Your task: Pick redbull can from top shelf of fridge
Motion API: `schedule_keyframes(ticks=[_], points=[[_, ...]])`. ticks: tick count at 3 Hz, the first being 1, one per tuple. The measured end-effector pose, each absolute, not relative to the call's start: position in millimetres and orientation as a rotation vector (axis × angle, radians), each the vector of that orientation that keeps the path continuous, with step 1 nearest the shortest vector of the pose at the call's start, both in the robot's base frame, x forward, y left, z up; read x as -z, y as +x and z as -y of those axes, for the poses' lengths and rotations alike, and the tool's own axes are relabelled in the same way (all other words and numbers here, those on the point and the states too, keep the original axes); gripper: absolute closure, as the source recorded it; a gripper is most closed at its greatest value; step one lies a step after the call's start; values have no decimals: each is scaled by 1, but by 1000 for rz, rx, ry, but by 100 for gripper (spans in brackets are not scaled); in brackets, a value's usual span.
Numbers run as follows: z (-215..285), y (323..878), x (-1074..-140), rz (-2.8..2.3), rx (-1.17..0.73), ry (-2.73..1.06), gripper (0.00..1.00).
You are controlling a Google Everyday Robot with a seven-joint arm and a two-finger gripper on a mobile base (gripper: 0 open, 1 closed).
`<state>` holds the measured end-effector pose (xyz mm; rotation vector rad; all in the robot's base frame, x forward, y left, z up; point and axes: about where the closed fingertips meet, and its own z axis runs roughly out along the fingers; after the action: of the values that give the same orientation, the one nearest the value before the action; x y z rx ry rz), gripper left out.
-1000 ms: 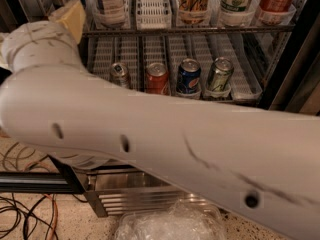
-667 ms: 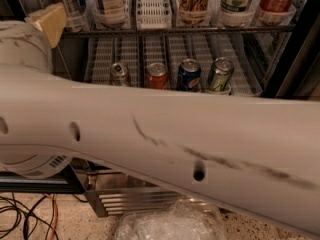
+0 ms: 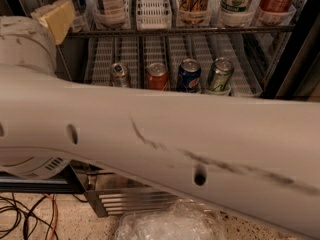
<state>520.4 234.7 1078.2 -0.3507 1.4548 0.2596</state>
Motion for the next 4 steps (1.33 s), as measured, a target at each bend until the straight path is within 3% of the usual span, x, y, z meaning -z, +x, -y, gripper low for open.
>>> schedule_keyframes(ticks=[4], points=[[-201,492,-1079,-1543,-97,-229,0]])
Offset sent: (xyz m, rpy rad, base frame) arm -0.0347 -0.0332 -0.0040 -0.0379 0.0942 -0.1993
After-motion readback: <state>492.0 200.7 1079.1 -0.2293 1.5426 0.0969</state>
